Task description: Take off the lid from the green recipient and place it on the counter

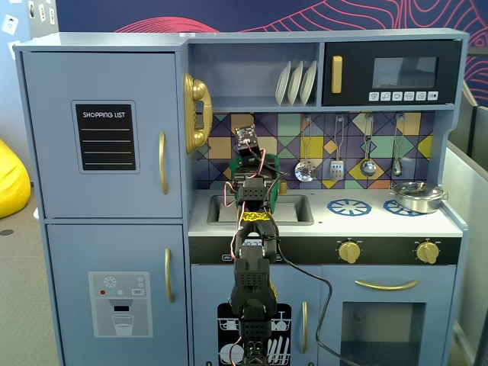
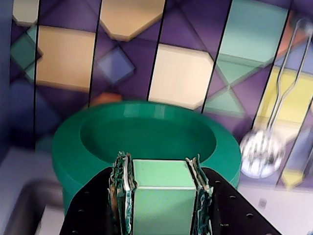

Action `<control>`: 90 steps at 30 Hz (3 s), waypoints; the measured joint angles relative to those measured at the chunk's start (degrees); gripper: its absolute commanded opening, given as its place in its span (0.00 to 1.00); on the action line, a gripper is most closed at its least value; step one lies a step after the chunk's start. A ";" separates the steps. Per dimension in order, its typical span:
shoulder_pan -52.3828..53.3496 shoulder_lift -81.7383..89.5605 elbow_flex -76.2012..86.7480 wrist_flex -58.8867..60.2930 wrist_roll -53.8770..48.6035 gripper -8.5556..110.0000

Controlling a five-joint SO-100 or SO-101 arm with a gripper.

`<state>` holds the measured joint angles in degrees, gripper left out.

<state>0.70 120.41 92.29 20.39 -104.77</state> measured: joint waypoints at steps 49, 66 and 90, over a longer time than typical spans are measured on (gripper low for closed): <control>32.61 0.26 30.59 -27.77 3.60 0.07; 32.61 -5.45 31.03 -30.85 2.29 0.10; 31.64 -1.14 31.03 -31.03 6.50 0.33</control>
<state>32.34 119.27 123.31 -10.63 -98.26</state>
